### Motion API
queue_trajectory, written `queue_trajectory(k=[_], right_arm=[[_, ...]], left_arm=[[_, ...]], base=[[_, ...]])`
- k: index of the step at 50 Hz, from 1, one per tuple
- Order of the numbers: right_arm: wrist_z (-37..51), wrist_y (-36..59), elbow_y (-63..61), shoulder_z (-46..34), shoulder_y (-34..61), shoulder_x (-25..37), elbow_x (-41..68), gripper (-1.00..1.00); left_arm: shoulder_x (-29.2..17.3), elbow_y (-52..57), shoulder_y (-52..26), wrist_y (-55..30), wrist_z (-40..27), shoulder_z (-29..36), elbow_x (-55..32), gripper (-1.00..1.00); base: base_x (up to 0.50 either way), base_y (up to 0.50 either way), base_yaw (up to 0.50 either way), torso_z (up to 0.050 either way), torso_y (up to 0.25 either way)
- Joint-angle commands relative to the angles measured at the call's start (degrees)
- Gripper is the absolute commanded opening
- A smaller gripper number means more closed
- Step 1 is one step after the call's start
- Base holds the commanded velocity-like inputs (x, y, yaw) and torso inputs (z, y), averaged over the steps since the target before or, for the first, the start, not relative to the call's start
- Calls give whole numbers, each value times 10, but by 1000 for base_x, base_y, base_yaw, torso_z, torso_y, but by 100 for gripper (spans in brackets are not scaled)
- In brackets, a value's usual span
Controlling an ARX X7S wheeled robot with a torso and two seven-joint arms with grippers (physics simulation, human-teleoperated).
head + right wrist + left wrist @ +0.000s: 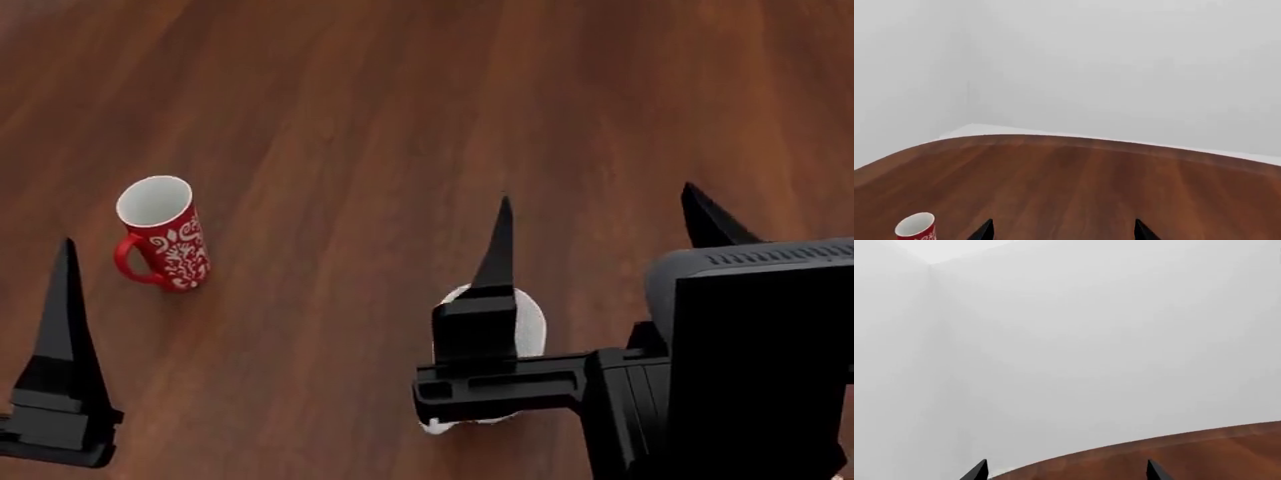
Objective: Put the white mug on the plate.
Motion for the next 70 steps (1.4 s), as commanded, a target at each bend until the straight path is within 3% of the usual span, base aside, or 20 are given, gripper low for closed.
queue_trajectory(k=[1,22,36,54,70], right_arm=[[-4,-4,3,-2,-6,1,-3,100],[82,-22,38,-39,22,-6,92,100],[173,-105,85,-54,-7,-23,224,100],[255,-172,89,-75,-8,-32,276,100],[281,-258,108,-179,22,-16,272,100]], left_arm=[[-5,2,2,2,1,4,2,100],[-3,-20,8,28,3,-3,-12,100],[-4,-35,14,44,0,-7,-11,100],[-5,-37,11,43,-3,-3,-10,100],[-5,-45,6,47,-3,2,-11,100]], base=[[0,0,0,0,-232],[-1,0,0,0,-74],[0,0,0,0,0],[0,0,0,0,0],[0,0,0,0,0]])
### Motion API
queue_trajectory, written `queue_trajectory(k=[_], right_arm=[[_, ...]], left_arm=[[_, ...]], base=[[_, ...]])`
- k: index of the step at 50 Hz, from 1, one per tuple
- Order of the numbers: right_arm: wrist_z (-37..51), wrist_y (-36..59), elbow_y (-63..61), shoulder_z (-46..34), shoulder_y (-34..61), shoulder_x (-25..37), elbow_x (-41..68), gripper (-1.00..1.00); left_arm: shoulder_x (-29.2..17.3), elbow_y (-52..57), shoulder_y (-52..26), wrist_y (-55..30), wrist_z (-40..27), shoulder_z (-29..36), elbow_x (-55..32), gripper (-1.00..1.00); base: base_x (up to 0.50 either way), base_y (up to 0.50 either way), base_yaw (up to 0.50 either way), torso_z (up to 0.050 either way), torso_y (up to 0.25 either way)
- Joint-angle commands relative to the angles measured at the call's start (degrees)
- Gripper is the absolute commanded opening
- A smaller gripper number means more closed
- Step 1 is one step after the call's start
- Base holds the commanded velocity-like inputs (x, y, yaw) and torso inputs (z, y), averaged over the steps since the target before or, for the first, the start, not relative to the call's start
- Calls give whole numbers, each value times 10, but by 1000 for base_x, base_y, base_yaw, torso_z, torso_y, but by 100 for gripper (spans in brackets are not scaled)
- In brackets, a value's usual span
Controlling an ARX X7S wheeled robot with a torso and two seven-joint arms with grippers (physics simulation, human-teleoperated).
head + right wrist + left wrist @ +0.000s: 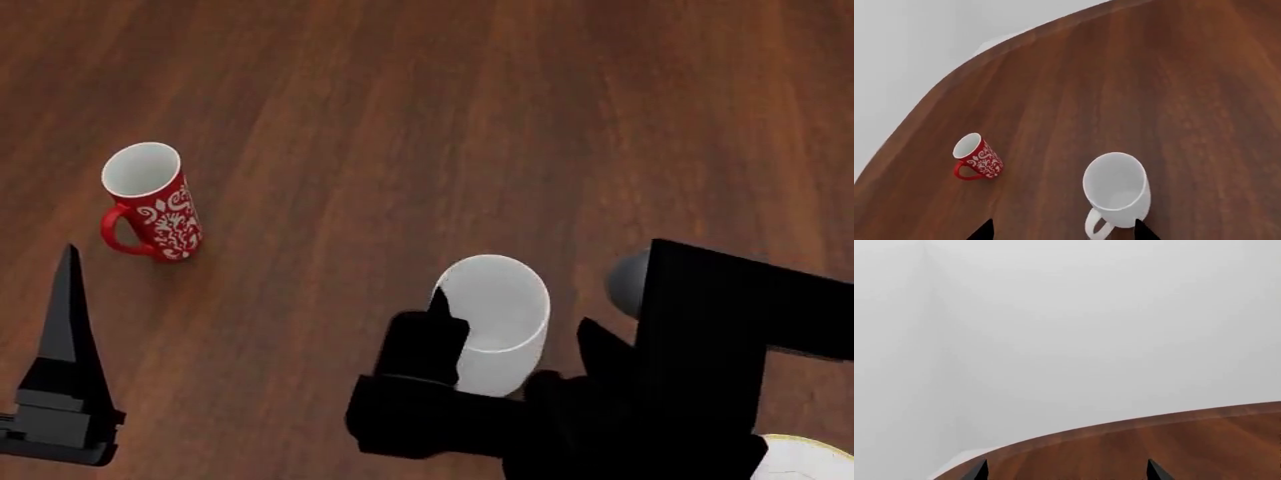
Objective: Put the white mug on the plate.
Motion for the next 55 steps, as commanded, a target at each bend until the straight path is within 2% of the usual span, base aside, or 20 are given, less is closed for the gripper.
queue_trajectory(k=[1,14,17,20,24,34,39,55], right_arm=[[13,-56,18,-58,12,5,-6,100],[-5,-77,74,-101,32,-17,-30,100],[22,-99,84,-135,44,-3,-22,100],[22,-159,85,-202,68,27,-19,100],[24,-287,90,-339,134,89,5,100],[22,-426,89,-518,236,128,36,100],[19,-440,101,-551,252,125,47,100],[-18,-428,161,-577,276,102,82,100]], left_arm=[[-1,-6,0,5,0,2,-1,100],[-2,-18,2,17,1,-1,-5,100],[-3,-21,2,19,1,-3,-6,100],[-4,-22,3,21,1,-5,-8,100],[-3,-28,4,27,1,-5,-8,100],[-3,-30,5,29,-1,-8,-11,100],[-5,-27,5,26,-3,-8,-11,100],[-5,-37,5,34,-4,-6,-10,100]], base=[[0,0,0,0,0],[0,0,0,0,0],[0,0,0,0,0],[0,0,0,0,0],[0,0,0,0,0],[0,0,0,0,0],[0,0,0,0,0],[0,0,0,0,0]])
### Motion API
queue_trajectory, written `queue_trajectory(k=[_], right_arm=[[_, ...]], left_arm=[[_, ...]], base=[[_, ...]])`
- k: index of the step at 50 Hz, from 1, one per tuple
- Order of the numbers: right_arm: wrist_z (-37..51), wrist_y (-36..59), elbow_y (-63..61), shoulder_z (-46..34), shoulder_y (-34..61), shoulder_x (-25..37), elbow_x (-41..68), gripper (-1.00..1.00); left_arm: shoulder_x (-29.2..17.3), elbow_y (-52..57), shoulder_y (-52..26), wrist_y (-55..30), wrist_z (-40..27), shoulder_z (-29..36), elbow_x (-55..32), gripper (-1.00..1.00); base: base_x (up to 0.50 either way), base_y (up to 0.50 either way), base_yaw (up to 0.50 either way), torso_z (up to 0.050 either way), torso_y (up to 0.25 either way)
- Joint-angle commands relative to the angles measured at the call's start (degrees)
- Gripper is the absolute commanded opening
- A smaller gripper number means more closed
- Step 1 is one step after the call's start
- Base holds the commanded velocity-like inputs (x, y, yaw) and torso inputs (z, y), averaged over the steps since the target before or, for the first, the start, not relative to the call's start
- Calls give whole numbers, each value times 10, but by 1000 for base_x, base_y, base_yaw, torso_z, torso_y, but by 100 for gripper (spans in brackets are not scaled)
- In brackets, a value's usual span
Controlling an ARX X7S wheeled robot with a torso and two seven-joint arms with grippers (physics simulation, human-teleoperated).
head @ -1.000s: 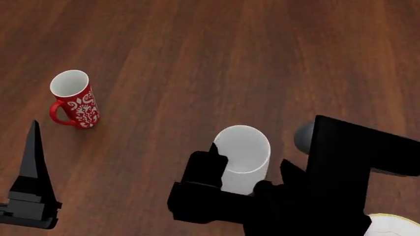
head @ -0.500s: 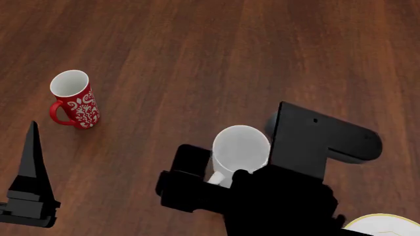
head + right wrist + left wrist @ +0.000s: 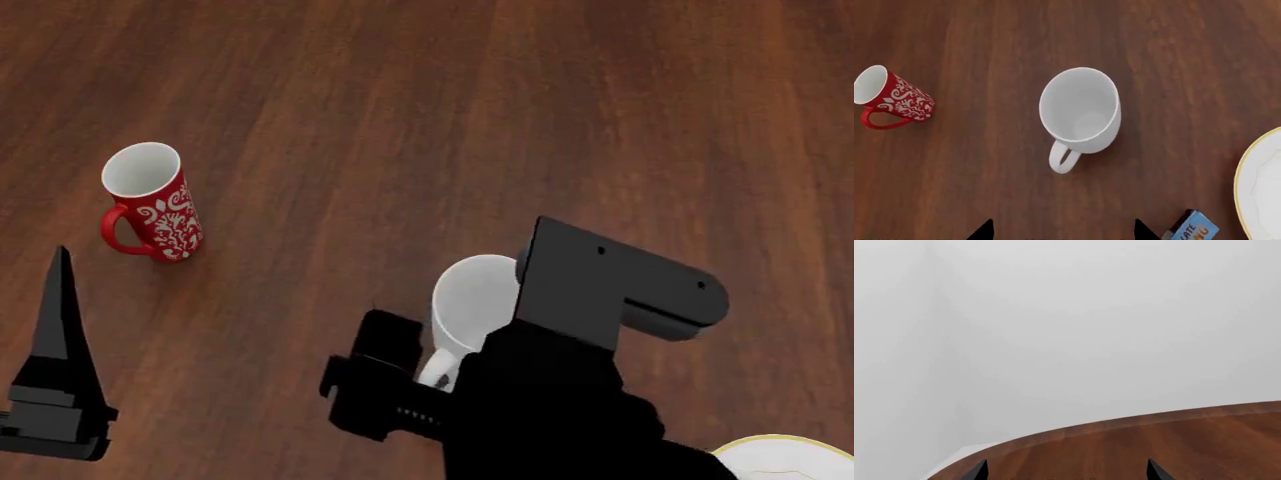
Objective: Put the white mug on the plate.
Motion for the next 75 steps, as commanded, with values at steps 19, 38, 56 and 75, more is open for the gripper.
queue_trajectory(k=[19,38,56,75], right_arm=[[-65,13,101,-53,44,-32,36,100],[-96,22,155,-59,50,-51,43,100],[-140,39,227,-65,61,-82,53,100],[-176,39,300,-68,60,-104,55,100]], left_arm=[[-4,-14,-1,9,-1,1,-1,100],[-6,-18,-5,9,-1,6,-1,100],[-10,-20,1,16,-4,0,-4,100],[-13,-23,-2,16,-4,-1,-8,100]], base=[[0,0,0,0,0],[0,0,0,0,0],[0,0,0,0,0],[0,0,0,0,0]])
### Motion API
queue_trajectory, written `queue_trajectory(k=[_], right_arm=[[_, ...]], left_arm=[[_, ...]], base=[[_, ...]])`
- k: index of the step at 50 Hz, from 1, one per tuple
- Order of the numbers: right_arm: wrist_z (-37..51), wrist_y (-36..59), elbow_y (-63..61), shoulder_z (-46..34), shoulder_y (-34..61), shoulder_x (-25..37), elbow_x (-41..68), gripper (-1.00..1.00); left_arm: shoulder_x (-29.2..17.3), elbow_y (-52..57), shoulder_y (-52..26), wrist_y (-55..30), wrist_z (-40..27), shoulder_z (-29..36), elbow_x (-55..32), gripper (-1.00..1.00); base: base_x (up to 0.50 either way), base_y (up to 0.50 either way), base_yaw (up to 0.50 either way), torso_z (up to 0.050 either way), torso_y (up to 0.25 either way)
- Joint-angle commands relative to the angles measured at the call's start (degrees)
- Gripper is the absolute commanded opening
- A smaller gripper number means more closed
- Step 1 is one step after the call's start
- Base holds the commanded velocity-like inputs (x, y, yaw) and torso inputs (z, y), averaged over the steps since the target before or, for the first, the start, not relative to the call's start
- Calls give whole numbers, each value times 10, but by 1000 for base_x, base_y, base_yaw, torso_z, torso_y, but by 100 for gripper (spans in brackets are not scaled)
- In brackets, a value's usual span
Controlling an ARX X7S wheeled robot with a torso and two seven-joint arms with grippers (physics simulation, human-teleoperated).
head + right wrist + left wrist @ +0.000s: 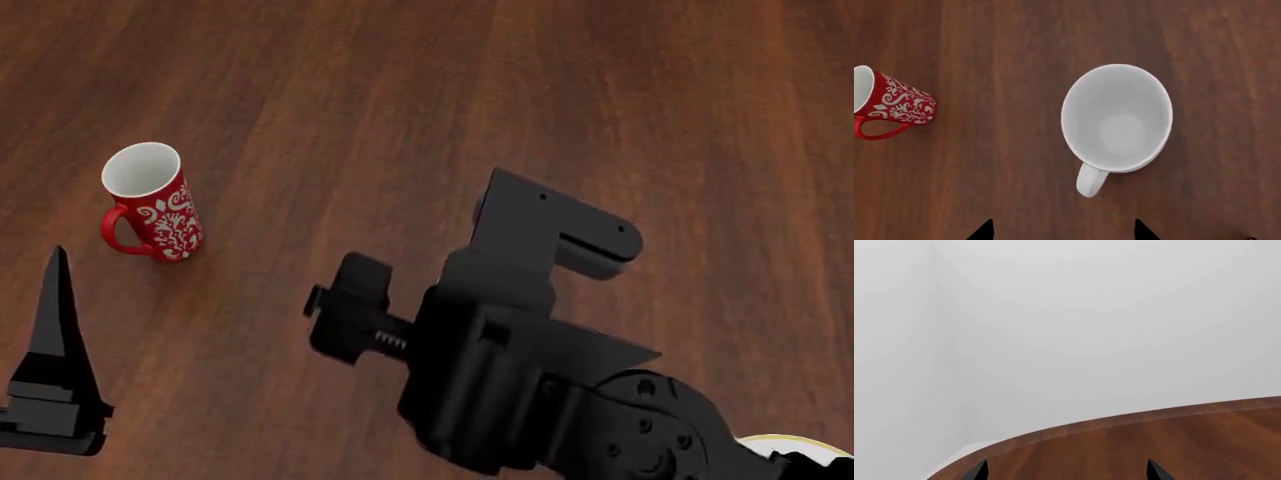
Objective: Put the white mug on the plate.
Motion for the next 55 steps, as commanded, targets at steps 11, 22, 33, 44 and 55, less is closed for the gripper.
queue_trajectory(k=[11,22,33,44,55], right_arm=[[-38,6,79,-4,4,-23,3,100],[-52,7,104,-4,1,-32,7,100],[-59,-1,118,-2,-8,-39,10,100],[-60,-8,133,-2,-13,-44,10,100],[-58,-18,134,-1,-19,-44,7,100]], left_arm=[[-3,-8,-1,6,-1,-2,-3,100],[-5,-5,0,3,-2,-2,-4,100],[-6,-12,-1,7,-1,-1,-6,100],[-7,-14,-2,9,0,0,-9,100],[-8,-19,3,17,-1,0,-7,100]], base=[[0,0,0,0,0],[0,0,0,0,0],[0,0,0,0,0],[0,0,0,0,0],[0,0,0,0,0]])
